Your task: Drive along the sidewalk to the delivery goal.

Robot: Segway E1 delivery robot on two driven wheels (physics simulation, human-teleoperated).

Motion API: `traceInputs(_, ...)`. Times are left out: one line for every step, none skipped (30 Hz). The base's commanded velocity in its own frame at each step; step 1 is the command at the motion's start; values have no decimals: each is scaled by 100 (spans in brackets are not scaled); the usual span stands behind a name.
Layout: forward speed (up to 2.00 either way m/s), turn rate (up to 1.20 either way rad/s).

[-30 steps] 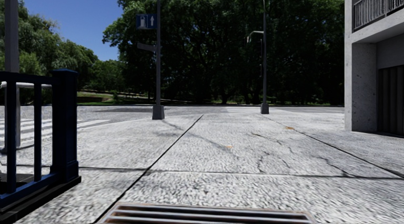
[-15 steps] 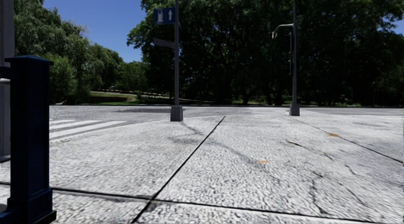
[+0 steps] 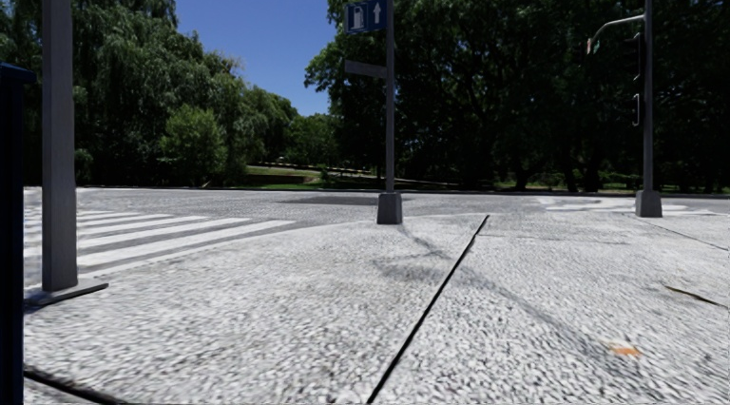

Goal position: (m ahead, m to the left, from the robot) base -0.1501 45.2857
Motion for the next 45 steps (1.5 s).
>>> traceInputs(130,36)
traceInputs(130,20)
traceInputs(130,20)
traceInputs(130,0)
traceInputs(130,0)
traceInputs(130,0)
traceInputs(130,0)
traceInputs(130,0)
traceInputs(130,0)
traceInputs(130,0)
traceInputs(130,0)
traceInputs(130,0)
traceInputs(130,0)
traceInputs(130,0)
traceInputs(130,0)
traceInputs(130,0)
traceInputs(130,0)
traceInputs(130,0)
traceInputs(130,0)
traceInputs(130,5)
traceInputs(130,15)
traceInputs(130,38)
traceInputs(130,38)
traceInputs(130,38)
traceInputs(130,38)
traceInputs(130,38)
traceInputs(130,38)
traceInputs(130,38)
traceInputs(130,39)
traceInputs(130,39)
traceInputs(130,39)
traceInputs(130,40)
traceInputs(130,40)
traceInputs(130,47)
traceInputs(129,52)
traceInputs(129,57)
traceInputs(129,57)
traceInputs(129,58)
traceInputs(129,59)
traceInputs(129,59)
traceInputs(129,59)
traceInputs(129,59)
traceInputs(129,59)
traceInputs(129,59)
traceInputs(129,59)
